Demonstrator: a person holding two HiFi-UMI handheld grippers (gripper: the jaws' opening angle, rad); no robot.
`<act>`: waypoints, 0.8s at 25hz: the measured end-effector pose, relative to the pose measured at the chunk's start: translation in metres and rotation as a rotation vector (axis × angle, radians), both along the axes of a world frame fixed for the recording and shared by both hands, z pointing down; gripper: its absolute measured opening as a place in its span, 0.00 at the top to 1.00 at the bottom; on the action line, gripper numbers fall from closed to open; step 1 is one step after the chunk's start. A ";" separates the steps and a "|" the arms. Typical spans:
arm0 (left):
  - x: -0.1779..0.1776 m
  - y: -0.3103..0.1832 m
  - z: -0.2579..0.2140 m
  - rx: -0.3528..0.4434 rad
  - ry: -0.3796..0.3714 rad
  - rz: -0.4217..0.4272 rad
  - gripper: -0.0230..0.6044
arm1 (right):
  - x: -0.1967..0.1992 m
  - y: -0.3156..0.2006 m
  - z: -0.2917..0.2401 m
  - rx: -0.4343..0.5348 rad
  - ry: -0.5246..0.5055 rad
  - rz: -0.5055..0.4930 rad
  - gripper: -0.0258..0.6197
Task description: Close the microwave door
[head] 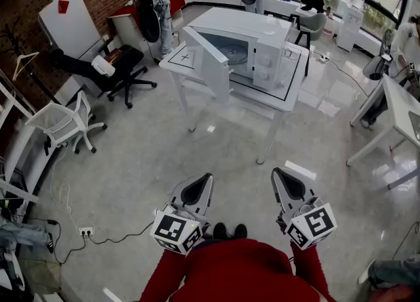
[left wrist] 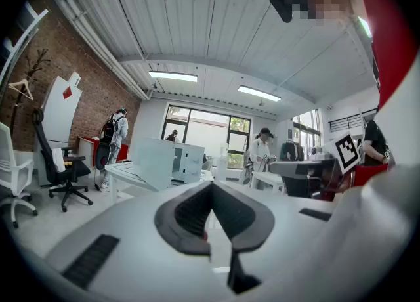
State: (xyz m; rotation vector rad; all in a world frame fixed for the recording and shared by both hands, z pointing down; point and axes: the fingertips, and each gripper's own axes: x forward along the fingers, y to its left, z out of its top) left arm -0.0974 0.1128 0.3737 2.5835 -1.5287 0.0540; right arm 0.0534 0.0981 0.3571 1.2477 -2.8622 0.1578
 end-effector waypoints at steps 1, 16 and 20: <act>-0.001 0.000 0.000 -0.001 -0.001 0.001 0.95 | -0.001 0.000 0.000 -0.001 0.001 0.000 0.94; 0.000 -0.001 0.006 -0.016 0.001 0.004 0.95 | -0.001 0.001 0.003 -0.008 -0.014 -0.007 0.94; 0.000 -0.003 0.008 -0.024 0.001 0.002 0.95 | -0.002 0.001 0.007 -0.021 -0.020 -0.026 0.94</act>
